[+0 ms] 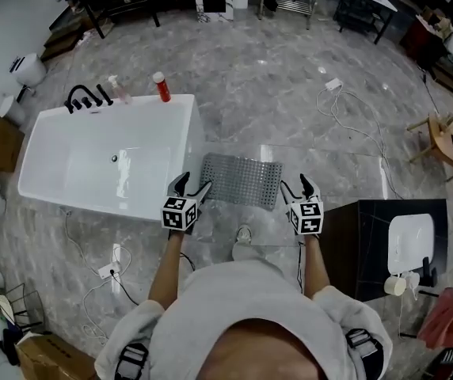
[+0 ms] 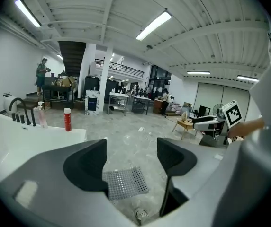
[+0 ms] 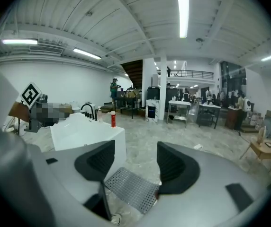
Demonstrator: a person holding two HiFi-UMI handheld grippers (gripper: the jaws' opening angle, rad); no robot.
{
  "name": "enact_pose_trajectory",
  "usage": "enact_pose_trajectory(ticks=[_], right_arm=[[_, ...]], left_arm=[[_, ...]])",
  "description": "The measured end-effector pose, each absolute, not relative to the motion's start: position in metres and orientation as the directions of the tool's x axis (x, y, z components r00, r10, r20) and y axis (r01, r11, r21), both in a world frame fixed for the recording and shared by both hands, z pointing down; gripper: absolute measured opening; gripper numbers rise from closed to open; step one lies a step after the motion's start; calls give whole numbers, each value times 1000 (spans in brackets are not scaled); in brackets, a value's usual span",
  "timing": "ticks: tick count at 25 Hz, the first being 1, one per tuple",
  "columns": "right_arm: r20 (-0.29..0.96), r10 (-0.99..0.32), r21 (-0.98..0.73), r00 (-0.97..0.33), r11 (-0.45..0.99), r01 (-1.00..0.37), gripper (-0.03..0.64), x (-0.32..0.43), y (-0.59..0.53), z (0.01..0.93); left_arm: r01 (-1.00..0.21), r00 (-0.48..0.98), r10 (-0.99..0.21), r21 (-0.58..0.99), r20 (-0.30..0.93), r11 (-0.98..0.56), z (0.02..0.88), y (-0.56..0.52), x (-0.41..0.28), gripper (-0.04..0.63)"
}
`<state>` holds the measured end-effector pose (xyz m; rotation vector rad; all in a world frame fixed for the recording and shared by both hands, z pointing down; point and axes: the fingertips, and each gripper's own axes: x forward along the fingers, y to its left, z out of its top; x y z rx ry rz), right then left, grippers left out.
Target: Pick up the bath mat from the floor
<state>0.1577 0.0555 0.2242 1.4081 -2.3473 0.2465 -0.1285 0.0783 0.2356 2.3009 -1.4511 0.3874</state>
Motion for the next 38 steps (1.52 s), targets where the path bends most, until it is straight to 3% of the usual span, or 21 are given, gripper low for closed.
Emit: enact_pose_trajectory(ticks=[8,19,38], right_arm=[[419,-785,35,-456,516,-856,285,166,-43,224],[487,-749,-23,-449,503,-864,285,155,-86,266],[685,-670,-99,-286,303,-948,287,155,-121,419]], left_arm=[[-931,366,-813,171,454,-323,240,6,-122,330],[-950,309,-775,140,552,-278,275,-30,-157,330],[-889,441,-564,255,698,-380,448,-127,-168,331]])
